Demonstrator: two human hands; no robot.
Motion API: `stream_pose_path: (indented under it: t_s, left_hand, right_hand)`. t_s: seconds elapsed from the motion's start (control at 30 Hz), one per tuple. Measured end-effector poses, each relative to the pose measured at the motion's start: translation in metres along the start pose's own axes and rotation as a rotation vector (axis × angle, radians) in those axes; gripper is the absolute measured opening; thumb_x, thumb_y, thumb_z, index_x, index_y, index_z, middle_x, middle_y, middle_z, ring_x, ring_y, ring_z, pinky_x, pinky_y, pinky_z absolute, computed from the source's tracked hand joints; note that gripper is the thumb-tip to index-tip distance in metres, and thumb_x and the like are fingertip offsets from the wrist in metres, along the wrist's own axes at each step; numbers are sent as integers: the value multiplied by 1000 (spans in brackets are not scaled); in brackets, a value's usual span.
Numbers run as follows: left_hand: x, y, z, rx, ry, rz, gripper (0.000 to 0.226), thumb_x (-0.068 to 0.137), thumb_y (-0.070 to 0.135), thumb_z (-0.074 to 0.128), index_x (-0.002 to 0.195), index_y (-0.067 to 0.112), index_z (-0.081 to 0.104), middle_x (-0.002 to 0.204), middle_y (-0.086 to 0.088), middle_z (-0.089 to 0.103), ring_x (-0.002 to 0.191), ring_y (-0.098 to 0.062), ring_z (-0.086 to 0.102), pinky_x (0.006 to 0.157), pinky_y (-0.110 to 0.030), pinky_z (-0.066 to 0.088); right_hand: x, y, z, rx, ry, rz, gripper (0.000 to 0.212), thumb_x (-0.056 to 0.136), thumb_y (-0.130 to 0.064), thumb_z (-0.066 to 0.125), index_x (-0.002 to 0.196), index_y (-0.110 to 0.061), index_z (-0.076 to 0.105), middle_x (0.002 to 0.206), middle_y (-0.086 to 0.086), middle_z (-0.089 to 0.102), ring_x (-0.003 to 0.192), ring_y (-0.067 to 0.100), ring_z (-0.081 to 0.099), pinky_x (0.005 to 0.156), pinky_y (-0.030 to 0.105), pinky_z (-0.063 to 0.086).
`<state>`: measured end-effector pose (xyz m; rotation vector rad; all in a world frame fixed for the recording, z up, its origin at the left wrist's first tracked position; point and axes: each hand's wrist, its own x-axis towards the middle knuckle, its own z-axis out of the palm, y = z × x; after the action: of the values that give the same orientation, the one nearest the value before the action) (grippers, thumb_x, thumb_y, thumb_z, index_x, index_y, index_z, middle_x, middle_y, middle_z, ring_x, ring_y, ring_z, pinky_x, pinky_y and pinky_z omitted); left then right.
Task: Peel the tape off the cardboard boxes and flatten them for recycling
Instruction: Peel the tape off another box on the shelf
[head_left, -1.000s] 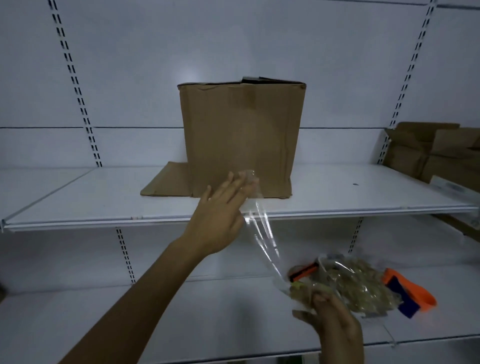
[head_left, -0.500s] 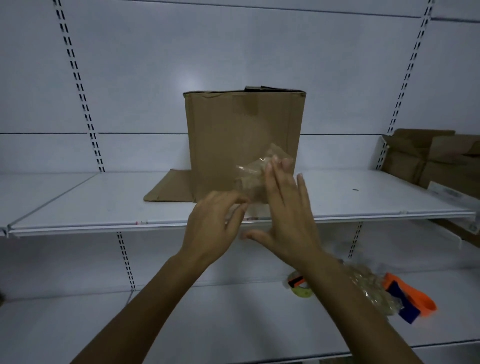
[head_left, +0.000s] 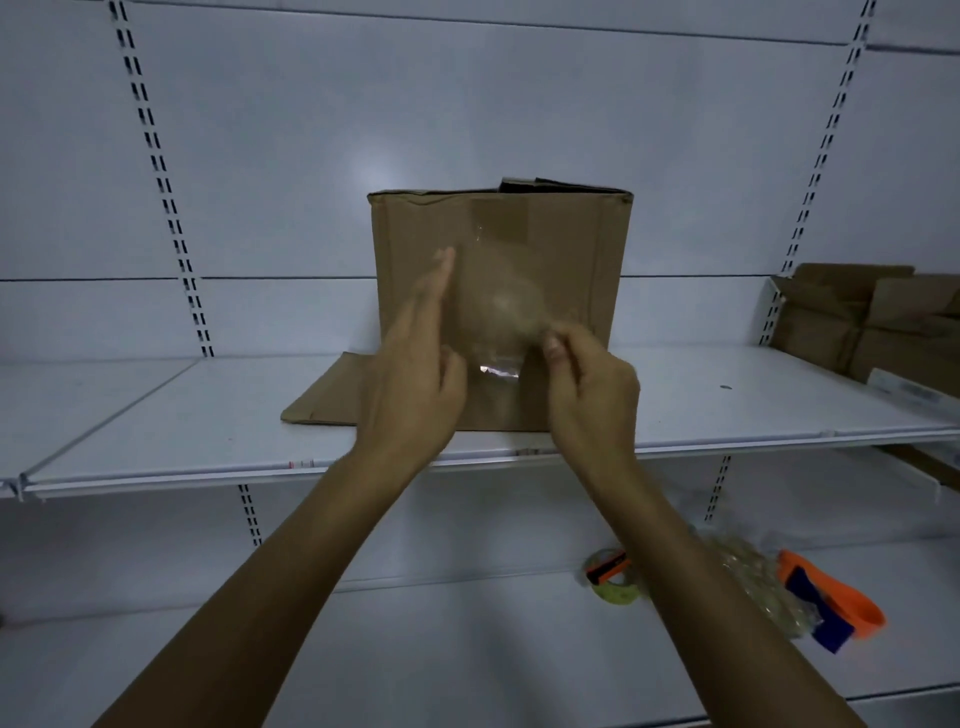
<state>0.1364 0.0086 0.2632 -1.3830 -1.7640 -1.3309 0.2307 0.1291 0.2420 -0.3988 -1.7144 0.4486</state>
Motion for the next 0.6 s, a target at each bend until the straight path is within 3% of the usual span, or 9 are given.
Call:
stream_pose_path:
  t_s: [0.07, 0.17, 0.23, 0.3, 0.37, 0.43, 0.53, 0.6]
  left_hand:
    - [5, -13, 9, 219, -170, 47, 80, 86, -9, 42, 151, 26, 13, 158, 0, 20, 144, -18, 21, 115, -33, 23]
    - [7, -34, 20, 409, -314, 35, 82, 88, -8, 41, 152, 25, 4, 160, 5, 0, 147, -16, -3, 118, -43, 9]
    - [6, -44, 22, 384, -338, 48, 78, 88, -6, 41, 152, 24, 9, 160, 6, -1, 147, -15, -4, 118, -45, 10]
    - [-4, -45, 22, 160, -299, 53, 66, 91, -1, 39, 150, 23, 21, 158, 5, 12, 146, -12, 6, 119, -43, 17]
    - [-24, -33, 20, -173, -238, -46, 49, 97, 19, 36, 144, 31, 28, 151, 10, 30, 141, -5, 25, 115, -38, 29]
    - [-50, -21, 21, -331, -215, -96, 46, 97, 45, 36, 142, 40, 26, 148, 17, 34, 136, 0, 33, 112, -34, 35]
    - [-93, -8, 25, -255, -302, 65, 69, 87, 67, 41, 147, 40, 20, 156, 14, 21, 142, -6, 24, 114, -24, 23]
    - [-120, -6, 35, -156, -394, 199, 77, 85, 65, 49, 148, 28, 22, 158, 5, 21, 144, -13, 24, 115, -34, 26]
  right_hand:
    - [11, -4, -7, 251, -59, 217, 20, 98, -16, 48, 87, -13, 65, 79, -2, 62, 75, 7, 54, 68, 14, 41]
    - [9, -3, -18, 424, -177, 345, 24, 99, -15, 48, 79, -7, 60, 77, 5, 58, 77, 13, 53, 72, 30, 42]
    - [-9, 1, -21, 484, -242, 418, 24, 97, -17, 51, 79, -7, 62, 79, 6, 62, 80, 18, 57, 77, 36, 46]
    - [-28, 0, -24, 588, -259, 539, 25, 96, -15, 53, 75, -12, 66, 77, 3, 65, 80, 19, 61, 81, 38, 50]
    - [-48, -4, -28, 677, -259, 638, 30, 95, -10, 52, 72, -16, 69, 77, 3, 68, 80, 19, 65, 81, 37, 54]
    - [-67, -9, -35, 700, -279, 699, 30, 95, -8, 51, 77, -17, 73, 82, 2, 72, 81, 18, 68, 78, 31, 56]
    - [-96, -16, -47, 710, -376, 777, 24, 96, -10, 47, 101, -9, 71, 96, 7, 74, 91, 20, 70, 78, 25, 56]
    - [-113, -21, -57, 767, -390, 871, 25, 93, -12, 48, 107, -9, 68, 99, 7, 74, 94, 20, 70, 79, 27, 56]
